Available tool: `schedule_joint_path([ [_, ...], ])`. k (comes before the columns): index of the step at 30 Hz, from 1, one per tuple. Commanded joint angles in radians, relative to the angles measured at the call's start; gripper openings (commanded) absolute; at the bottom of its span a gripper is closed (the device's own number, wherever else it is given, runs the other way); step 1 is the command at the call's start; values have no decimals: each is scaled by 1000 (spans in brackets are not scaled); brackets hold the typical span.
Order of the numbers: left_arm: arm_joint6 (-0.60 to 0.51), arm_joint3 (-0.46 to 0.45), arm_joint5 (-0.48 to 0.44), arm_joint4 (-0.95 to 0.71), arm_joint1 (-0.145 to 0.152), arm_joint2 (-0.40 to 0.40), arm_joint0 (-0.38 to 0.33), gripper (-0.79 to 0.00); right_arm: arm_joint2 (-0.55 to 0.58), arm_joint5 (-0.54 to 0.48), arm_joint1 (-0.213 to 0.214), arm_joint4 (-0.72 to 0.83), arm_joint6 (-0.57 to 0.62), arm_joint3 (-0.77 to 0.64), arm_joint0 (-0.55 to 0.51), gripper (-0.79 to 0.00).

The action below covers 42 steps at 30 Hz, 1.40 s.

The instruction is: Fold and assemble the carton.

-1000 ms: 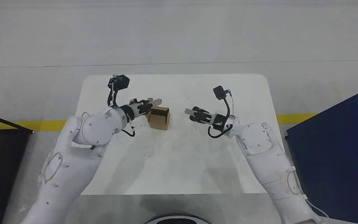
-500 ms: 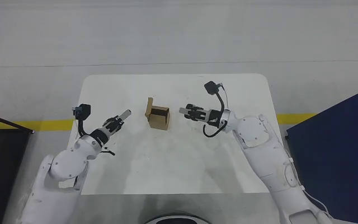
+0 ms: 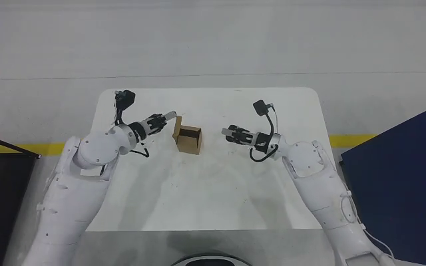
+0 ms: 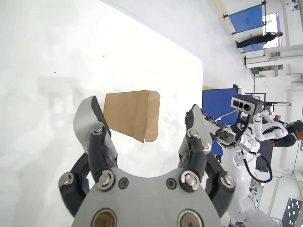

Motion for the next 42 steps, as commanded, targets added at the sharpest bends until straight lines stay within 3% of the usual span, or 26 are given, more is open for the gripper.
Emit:
schedule_joint_path([
  [1, -35, 24, -24, -5, 0, 16, -14, -742, 7, -6, 2, 5, -2, 2, -8, -511],
  [3, -59, 43, -45, -9, 1, 27, -21, -717, 10, -10, 3, 8, -4, 2, -14, -511],
  [4, -65, 52, -52, -10, 1, 29, -23, -785, 11, -11, 4, 9, -4, 2, -16, -514],
  [17, -91, 56, -61, 43, 10, 42, -37, -785, -2, 0, 6, 5, -18, -13, -24, -505],
  [18, -93, 53, -59, 46, 11, 43, -38, -683, -1, 2, 6, 5, -20, -15, -27, -505],
  [19, -95, 51, -59, 48, 11, 44, -40, -526, -1, 4, 7, 4, -23, -18, -28, -505],
  [22, -102, 53, -55, 55, 12, 50, -49, -456, 0, 9, 8, 1, -26, -26, -35, -526],
  [24, -108, 61, -57, 52, 11, 57, -60, -489, -1, 16, 8, -1, -29, -32, -38, -536],
  [29, -118, 85, -65, 45, 8, 79, -92, -434, -2, 30, 10, -4, -33, -45, -41, -526],
  [32, -130, 102, -68, 52, 6, 94, -113, -443, -7, 40, 9, -6, -37, -51, -42, -526],
  [34, -133, 118, -68, 50, 4, 105, -127, -551, -9, 45, 9, -8, -40, -54, -42, -526],
  [36, -142, 143, -71, 50, 3, 117, -142, -563, -9, 52, 10, -8, -44, -56, -43, -529],
  [38, -142, 164, -73, 52, 0, 129, -157, -637, -9, 59, 10, -10, -46, -59, -44, -529],
  [39, -140, 171, -75, 50, -1, 134, -163, -785, -9, 61, 11, -11, -46, -60, -45, -529],
  [42, -136, 186, -89, 43, -4, 147, -170, -785, -8, 70, 11, -11, -48, -61, -48, -526],
])
